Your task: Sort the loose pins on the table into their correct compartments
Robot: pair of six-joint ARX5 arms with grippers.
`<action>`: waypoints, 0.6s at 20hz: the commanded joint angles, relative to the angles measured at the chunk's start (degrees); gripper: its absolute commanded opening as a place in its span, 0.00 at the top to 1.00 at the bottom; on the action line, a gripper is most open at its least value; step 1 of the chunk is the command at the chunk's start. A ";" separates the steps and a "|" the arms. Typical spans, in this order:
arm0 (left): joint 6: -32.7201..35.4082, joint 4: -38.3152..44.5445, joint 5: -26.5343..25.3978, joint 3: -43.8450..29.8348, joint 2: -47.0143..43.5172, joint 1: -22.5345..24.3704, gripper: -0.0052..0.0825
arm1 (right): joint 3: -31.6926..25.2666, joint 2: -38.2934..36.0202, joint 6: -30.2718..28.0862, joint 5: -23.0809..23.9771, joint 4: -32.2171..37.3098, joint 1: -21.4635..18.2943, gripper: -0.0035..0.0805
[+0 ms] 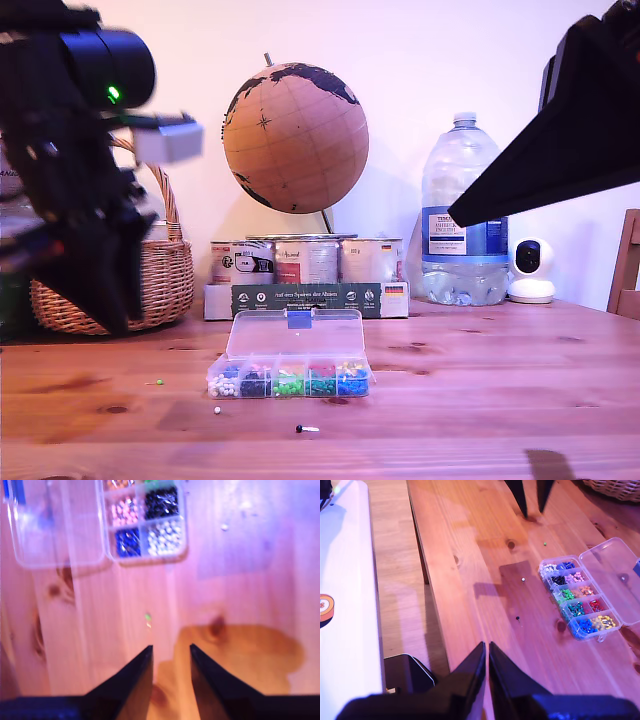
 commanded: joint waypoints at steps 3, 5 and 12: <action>1.46 1.36 -0.24 -0.11 3.30 0.11 0.71 | 0.50 0.09 -0.20 -0.15 0.59 0.33 0.97; 1.55 2.64 -0.59 -0.07 3.67 0.50 0.71 | 0.50 0.09 -0.17 -0.15 0.61 0.33 0.97; -0.57 3.37 -1.20 0.70 3.69 1.14 0.71 | 0.50 0.09 -0.17 -0.15 1.14 0.33 0.97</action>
